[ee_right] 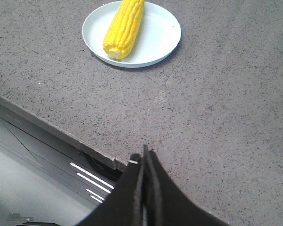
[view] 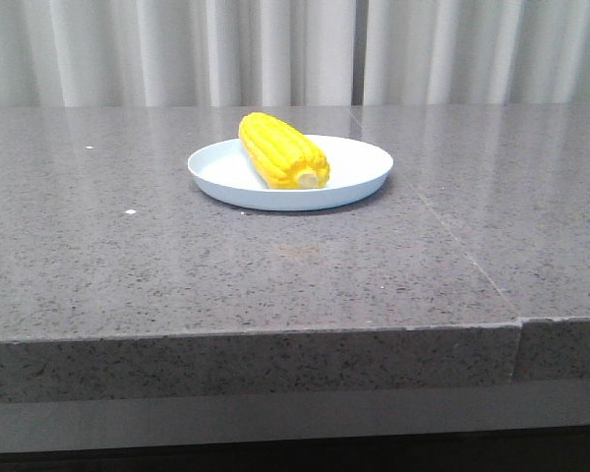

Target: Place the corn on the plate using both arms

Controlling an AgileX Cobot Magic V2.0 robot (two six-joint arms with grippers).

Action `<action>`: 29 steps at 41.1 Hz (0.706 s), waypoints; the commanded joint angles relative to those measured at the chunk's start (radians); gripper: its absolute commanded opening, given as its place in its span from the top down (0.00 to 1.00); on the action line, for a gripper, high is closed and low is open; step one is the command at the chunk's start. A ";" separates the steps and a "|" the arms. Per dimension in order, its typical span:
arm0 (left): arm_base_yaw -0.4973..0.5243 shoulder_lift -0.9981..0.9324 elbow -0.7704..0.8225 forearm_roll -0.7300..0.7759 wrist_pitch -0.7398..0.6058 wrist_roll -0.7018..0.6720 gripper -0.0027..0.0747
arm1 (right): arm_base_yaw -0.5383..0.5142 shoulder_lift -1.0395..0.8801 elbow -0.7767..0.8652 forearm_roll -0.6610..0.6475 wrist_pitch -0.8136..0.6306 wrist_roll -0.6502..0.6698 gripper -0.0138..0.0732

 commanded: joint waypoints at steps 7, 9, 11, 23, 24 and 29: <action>0.068 -0.099 0.149 0.089 -0.191 -0.162 0.99 | -0.003 0.006 -0.025 -0.014 -0.067 -0.008 0.92; 0.068 -0.106 0.174 0.090 -0.231 -0.162 0.99 | -0.003 0.006 -0.025 -0.014 -0.067 -0.008 0.92; 0.068 -0.106 0.197 0.113 -0.270 -0.168 0.99 | -0.003 0.006 -0.025 -0.014 -0.067 -0.008 0.92; 0.058 -0.106 0.235 0.162 -0.292 -0.196 0.99 | -0.003 0.007 -0.025 -0.014 -0.067 -0.008 0.92; 0.058 -0.106 0.235 0.162 -0.292 -0.196 0.99 | -0.003 0.007 -0.025 -0.014 -0.067 -0.008 0.92; 0.058 -0.106 0.235 0.162 -0.292 -0.196 0.99 | -0.003 0.007 -0.025 -0.014 -0.067 -0.008 0.92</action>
